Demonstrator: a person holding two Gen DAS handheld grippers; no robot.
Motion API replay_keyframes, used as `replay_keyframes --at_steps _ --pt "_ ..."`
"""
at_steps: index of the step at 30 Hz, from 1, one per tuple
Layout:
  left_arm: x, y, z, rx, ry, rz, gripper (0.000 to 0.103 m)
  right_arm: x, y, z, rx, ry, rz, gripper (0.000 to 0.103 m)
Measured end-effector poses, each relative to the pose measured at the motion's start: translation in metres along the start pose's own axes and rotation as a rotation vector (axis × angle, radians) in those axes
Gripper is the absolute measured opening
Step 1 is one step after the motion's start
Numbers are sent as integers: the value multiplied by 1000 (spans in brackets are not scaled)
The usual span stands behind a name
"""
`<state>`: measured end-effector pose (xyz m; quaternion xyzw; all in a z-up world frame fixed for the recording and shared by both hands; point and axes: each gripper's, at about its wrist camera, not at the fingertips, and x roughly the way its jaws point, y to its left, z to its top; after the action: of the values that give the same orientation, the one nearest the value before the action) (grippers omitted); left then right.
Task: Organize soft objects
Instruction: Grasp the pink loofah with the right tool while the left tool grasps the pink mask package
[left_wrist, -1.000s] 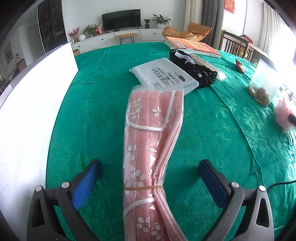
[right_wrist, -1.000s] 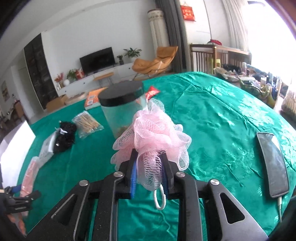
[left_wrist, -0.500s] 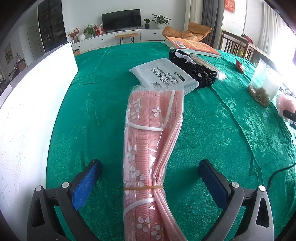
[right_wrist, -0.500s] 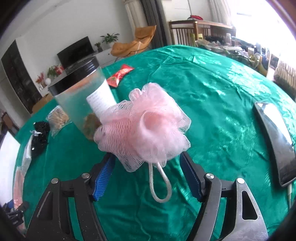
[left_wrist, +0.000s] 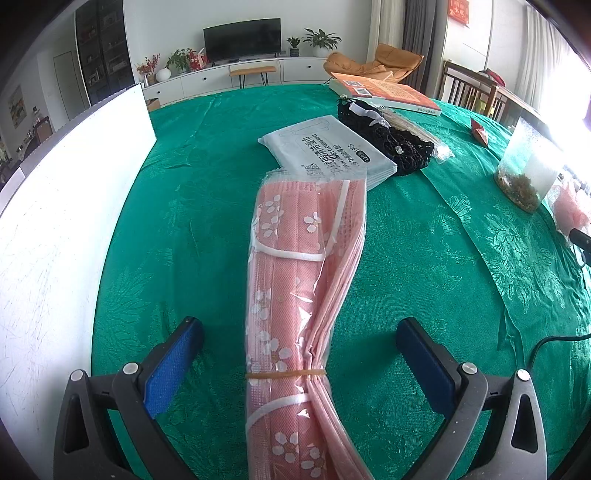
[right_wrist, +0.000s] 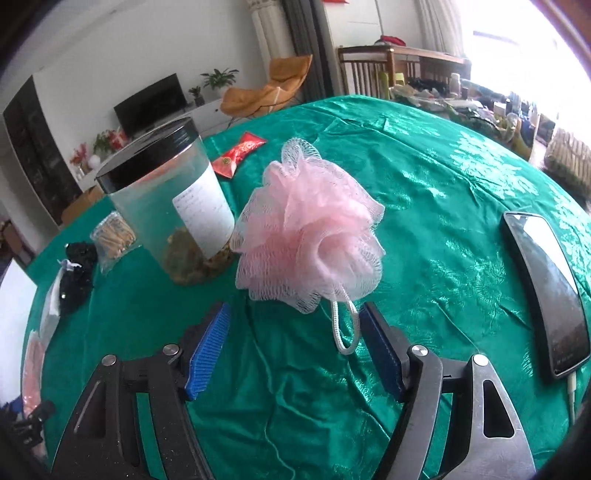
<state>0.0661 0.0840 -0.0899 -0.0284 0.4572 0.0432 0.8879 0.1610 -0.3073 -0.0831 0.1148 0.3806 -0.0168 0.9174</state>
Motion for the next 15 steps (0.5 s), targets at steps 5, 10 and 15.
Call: replay_keyframes --at_steps 5,10,15 --pt "0 0 0 0 0 0 103 1 -3 -5 18 21 18 75" --pt "0 0 0 3 3 -1 103 -11 -29 -8 166 -21 114 75" --pt "-17 3 7 -3 47 -78 103 -27 -44 1 220 -58 159 75"
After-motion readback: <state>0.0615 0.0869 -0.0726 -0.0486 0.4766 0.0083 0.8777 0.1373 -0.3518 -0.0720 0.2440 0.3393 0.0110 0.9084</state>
